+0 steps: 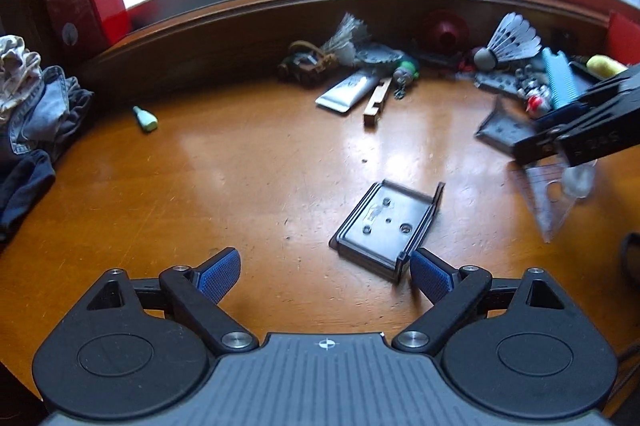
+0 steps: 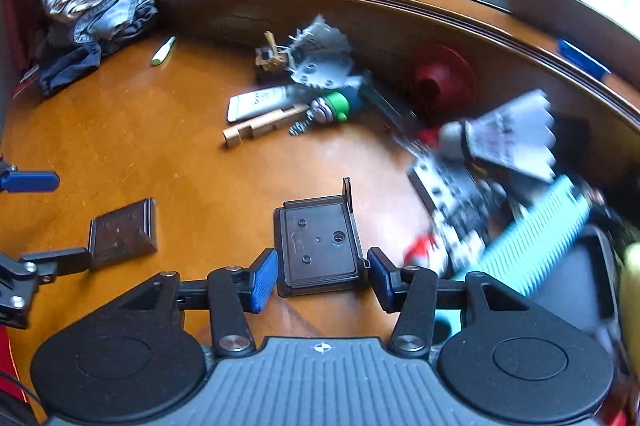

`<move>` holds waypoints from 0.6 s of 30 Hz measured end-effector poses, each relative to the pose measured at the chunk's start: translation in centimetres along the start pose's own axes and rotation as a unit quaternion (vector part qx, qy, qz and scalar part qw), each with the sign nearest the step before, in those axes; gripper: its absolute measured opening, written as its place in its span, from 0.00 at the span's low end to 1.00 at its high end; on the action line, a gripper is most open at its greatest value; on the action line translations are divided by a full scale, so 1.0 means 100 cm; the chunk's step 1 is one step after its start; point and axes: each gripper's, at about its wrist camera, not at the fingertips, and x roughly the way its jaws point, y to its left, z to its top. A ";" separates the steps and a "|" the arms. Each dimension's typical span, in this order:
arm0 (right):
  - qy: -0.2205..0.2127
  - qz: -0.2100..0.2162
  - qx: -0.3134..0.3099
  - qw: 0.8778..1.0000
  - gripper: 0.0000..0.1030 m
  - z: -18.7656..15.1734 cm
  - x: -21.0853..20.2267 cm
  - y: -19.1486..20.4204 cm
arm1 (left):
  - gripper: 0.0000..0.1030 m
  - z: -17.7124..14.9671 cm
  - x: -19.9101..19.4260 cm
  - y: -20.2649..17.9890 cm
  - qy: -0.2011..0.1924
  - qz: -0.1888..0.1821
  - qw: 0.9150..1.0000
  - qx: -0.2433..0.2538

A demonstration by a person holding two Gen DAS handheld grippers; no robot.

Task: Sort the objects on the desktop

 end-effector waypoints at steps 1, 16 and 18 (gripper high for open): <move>-0.001 -0.002 0.004 1.000 0.51 -0.004 -0.003 0.000 | 0.91 -0.001 0.002 0.000 0.001 0.010 1.000 0.004; -0.019 0.008 -0.010 1.000 0.85 -0.026 -0.010 0.013 | 0.99 0.016 0.017 -0.009 -0.006 -0.053 0.998 -0.031; -0.018 0.011 -0.015 1.000 0.89 -0.025 -0.008 0.014 | 0.96 0.015 0.022 -0.013 -0.008 -0.054 0.998 -0.036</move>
